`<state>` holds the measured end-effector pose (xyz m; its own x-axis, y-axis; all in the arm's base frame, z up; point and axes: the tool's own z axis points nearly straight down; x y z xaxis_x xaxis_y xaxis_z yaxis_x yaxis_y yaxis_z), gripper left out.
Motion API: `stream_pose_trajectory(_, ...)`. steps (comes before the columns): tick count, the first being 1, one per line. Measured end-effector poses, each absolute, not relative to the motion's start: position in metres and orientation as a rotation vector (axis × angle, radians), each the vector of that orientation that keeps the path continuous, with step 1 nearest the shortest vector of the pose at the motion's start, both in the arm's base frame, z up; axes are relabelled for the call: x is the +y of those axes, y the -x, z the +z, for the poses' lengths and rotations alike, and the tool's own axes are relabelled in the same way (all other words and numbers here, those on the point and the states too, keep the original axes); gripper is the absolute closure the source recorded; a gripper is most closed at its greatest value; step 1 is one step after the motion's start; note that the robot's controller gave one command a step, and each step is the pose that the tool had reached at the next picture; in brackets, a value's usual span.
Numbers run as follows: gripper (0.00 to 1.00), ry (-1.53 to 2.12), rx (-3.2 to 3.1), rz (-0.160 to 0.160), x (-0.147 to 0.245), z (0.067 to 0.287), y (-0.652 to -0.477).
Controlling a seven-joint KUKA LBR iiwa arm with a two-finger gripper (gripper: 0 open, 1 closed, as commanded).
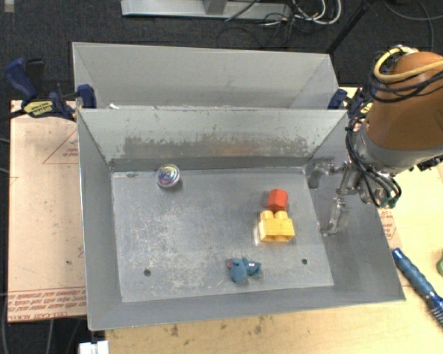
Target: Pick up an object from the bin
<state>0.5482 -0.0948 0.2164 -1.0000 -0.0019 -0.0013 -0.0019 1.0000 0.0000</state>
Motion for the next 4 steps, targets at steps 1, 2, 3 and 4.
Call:
stream_pose_trajectory(1,0.0,0.528,3.099,0.005,-0.046,0.067,-0.585)
stream_pose_trajectory(2,1.0,0.526,3.095,0.001,-0.047,0.07,-0.587)
stream_pose_trajectory(3,1.0,0.522,3.087,-0.003,-0.056,0.183,-0.589)
stream_pose_trajectory(4,1.0,0.517,3.086,-0.004,-0.051,0.291,-0.596)
